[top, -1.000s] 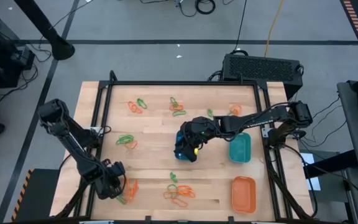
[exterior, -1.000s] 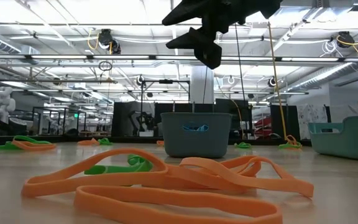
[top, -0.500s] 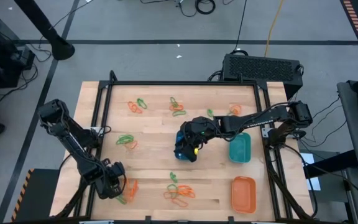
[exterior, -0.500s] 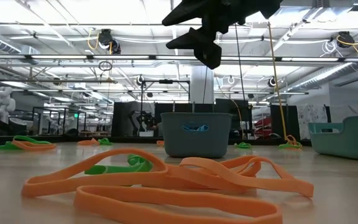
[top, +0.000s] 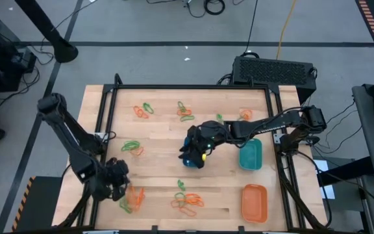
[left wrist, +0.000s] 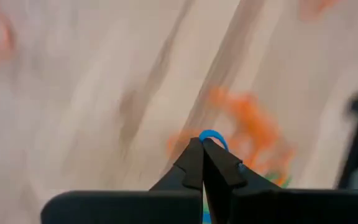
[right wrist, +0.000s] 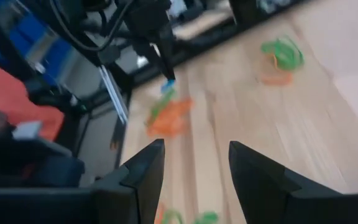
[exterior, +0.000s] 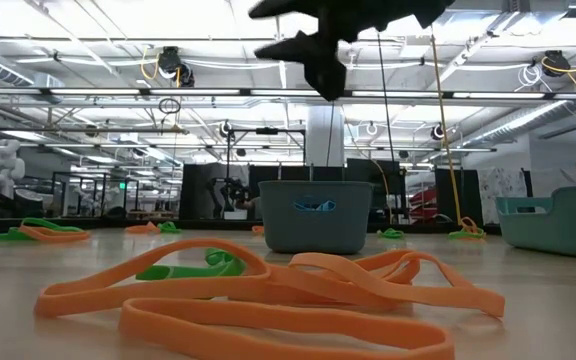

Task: Sort rubber bands into baskets
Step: Put the blue rubberband into the blue bin

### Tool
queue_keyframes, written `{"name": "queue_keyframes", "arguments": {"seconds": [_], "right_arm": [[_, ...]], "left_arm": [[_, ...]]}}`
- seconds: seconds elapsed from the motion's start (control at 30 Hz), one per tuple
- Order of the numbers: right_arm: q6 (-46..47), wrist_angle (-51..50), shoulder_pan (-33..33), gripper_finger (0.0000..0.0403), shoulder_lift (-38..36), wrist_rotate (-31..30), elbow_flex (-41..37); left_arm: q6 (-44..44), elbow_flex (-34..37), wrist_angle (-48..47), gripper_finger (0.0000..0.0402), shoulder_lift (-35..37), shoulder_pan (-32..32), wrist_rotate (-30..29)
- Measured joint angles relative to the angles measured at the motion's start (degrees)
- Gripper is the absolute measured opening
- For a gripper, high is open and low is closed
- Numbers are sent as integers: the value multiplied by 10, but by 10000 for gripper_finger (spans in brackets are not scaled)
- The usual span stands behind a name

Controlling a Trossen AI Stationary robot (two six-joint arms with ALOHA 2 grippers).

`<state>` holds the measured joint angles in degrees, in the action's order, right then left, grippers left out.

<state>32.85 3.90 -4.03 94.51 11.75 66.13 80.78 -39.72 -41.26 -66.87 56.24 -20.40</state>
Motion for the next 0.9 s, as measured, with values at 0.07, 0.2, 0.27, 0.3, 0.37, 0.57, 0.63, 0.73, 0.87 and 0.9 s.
{"name": "queue_keyframes", "arguments": {"seconds": [0.07,0.2,0.27,0.3,0.37,0.57,0.63,0.73,0.87,0.9], "right_arm": [[4,31,0,171,2,-10,0],[3,87,-1,171,9,-35,0],[4,126,-1,171,19,-44,1],[5,132,-1,171,21,-44,1],[7,144,-1,171,25,-46,0],[75,161,-2,171,44,-63,0],[88,167,-2,171,50,-63,1],[104,178,-4,171,60,-67,0],[117,179,-7,171,66,-90,0],[117,177,-7,171,66,-99,0]], "left_arm": [[-39,-3,4,1,30,-12,-52],[-140,-16,6,1,79,-53,-141],[-189,-23,5,1,97,-83,-162],[-214,-26,7,1,105,-100,-168],[-271,-30,23,1,115,-134,-173],[-422,-30,125,0,117,-234,-175],[-465,-30,158,0,117,-264,-175],[-512,-30,205,0,117,-304,-166],[-558,-30,256,0,117,-344,-110],[-561,-30,264,0,117,-351,-99]]}}
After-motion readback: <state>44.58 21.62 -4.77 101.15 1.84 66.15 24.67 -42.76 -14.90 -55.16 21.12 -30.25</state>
